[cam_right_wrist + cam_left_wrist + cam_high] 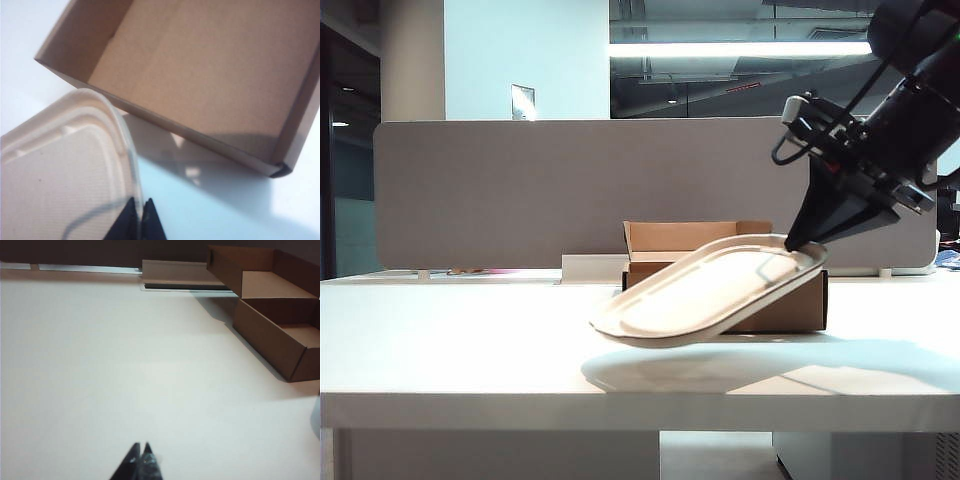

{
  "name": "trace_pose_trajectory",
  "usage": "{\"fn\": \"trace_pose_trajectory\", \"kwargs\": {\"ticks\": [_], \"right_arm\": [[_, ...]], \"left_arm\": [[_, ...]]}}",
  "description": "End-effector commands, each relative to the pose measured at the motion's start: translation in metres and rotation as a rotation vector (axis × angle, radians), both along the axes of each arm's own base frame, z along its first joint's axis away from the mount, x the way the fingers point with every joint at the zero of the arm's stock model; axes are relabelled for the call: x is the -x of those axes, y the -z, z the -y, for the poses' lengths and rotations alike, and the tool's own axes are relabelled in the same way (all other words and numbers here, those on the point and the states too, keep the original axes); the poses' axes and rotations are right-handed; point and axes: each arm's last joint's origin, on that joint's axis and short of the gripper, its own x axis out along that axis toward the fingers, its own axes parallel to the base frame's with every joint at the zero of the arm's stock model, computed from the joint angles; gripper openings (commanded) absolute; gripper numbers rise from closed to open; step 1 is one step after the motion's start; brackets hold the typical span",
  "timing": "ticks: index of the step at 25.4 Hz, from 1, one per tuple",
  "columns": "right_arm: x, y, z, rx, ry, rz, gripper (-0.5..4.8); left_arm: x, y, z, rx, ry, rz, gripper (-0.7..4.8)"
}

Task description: Pick up the lid and place it into the paper box.

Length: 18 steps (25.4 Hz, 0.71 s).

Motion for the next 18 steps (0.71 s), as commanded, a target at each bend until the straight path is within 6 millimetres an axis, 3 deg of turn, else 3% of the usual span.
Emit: {"fn": "trace_pose_trajectory", "kwargs": {"ticks": [1, 8, 18], "right_arm": [[-0.005, -0.014, -0.004, -0.06, 0.01, 0.034, -0.06], [-0.015, -0.04, -0.007, -0.095, -0.011, 0.125, -0.06], [-0.034, -0.069, -0.005, -0.011, 0.143, 0.432, -0.06]], "left_arm": [[0.0, -0.001, 0.0, 0.0, 0.0, 0.007, -0.03], [0.0, -0.001, 0.0, -0.001, -0.001, 0.007, -0.03], [0.0, -0.001, 0.0, 0.0, 0.0, 0.006, -0.03]]}}
